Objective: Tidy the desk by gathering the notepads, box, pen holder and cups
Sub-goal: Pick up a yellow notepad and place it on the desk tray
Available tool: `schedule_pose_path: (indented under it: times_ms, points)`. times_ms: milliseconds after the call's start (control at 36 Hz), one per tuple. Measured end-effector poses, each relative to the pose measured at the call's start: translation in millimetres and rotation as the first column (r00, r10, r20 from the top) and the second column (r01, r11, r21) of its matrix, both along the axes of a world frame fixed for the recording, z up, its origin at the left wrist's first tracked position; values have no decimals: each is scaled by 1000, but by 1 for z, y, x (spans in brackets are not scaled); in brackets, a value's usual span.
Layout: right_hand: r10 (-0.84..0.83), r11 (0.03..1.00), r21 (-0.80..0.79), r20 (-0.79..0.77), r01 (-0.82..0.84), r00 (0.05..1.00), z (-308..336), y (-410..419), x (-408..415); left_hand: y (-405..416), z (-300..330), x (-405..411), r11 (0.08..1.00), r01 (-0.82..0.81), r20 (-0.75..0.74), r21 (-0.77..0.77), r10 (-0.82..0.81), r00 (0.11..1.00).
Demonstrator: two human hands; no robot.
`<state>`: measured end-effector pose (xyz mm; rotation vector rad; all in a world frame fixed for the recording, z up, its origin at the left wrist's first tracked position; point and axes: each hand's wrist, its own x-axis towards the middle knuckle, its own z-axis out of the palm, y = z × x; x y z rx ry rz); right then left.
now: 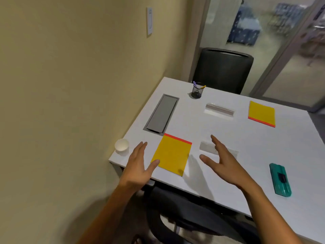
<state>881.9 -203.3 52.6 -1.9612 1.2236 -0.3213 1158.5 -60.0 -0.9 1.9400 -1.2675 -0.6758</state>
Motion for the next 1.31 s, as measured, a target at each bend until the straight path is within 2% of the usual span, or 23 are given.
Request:
schedule_pose_path:
  times_ms: [139, 278, 444, 528, 722, 1028, 1306]
  points:
    - [-42, 999, 28, 19, 41, 999, -2, 1, -3, -17, -16, 3, 988, 94, -19, 120, -92, 996]
    - [-79, 995, 62, 43, 76, 996, -11, 3, -9, -30, -27, 2, 980, 90, -71, 179, -78, 994]
    - [-205, 958, 227, 121, 174, 971, -33, 4, -6, -48, -39, 12, 962, 86, -191, 259, -37, 981]
    - [-208, 954, 237, 77, 185, 975, -46, -4, 5, -64, -48, 22, 959, 104, -271, 264, -30, 962]
    - [-229, 931, 272, -81, 243, 970, -83, -27, 41, -108, -74, 43, 943, 180, -309, 280, -89, 947]
    - [-447, 750, 452, -193, 484, 873, -162, -40, 103, -152, -133, 64, 874, 247, -413, 418, -59, 909]
    - [-696, 530, 566, -135, 632, 705, -207, -35, 133, -165, -164, 66, 849, 206, -389, 486, -1, 921]
